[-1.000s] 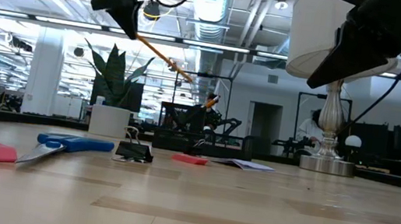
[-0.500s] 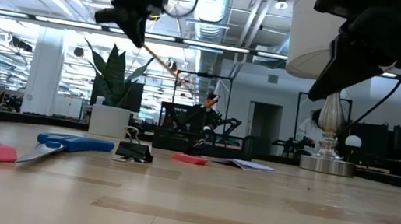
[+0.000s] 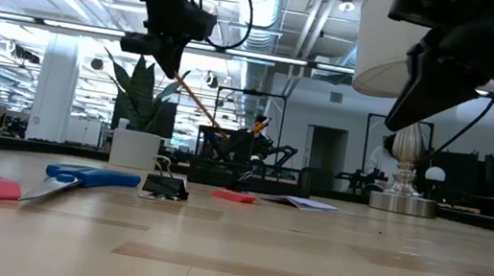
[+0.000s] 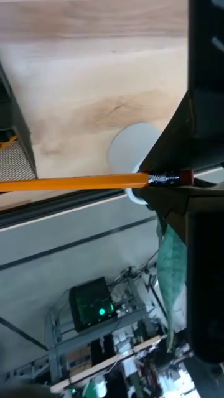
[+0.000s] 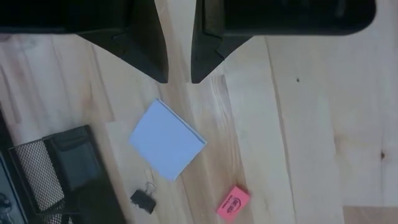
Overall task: Pick and place office supplies into organizer
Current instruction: Put the yellow pencil into the black desk organizer
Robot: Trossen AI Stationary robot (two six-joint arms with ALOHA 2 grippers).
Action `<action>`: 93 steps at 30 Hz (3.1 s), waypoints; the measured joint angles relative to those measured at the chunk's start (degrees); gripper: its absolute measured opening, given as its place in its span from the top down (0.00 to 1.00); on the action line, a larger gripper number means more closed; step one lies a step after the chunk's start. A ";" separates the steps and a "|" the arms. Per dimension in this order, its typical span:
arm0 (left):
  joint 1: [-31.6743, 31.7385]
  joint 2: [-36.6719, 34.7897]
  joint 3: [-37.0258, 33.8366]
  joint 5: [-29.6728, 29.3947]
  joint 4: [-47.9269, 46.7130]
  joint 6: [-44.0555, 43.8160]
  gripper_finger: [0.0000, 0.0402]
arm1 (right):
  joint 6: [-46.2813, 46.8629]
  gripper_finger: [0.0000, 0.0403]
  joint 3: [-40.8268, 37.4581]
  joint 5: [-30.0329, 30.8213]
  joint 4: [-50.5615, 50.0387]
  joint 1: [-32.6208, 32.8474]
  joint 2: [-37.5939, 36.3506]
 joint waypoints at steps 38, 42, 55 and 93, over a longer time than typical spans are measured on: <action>-0.02 1.28 0.00 1.01 6.89 23.69 0.93 | 0.02 0.84 0.00 -2.39 -0.41 0.01 0.00; -0.02 3.19 -0.05 1.37 7.64 25.18 0.93 | 0.04 0.84 0.00 -2.42 -0.23 0.01 0.00; 0.02 6.29 -0.04 -0.39 14.09 30.98 0.93 | 0.06 0.84 -0.02 -2.46 -0.10 0.01 0.00; -0.81 6.27 -0.04 -3.22 17.14 30.96 0.59 | 1.12 0.84 -0.02 -3.88 -0.03 0.03 0.00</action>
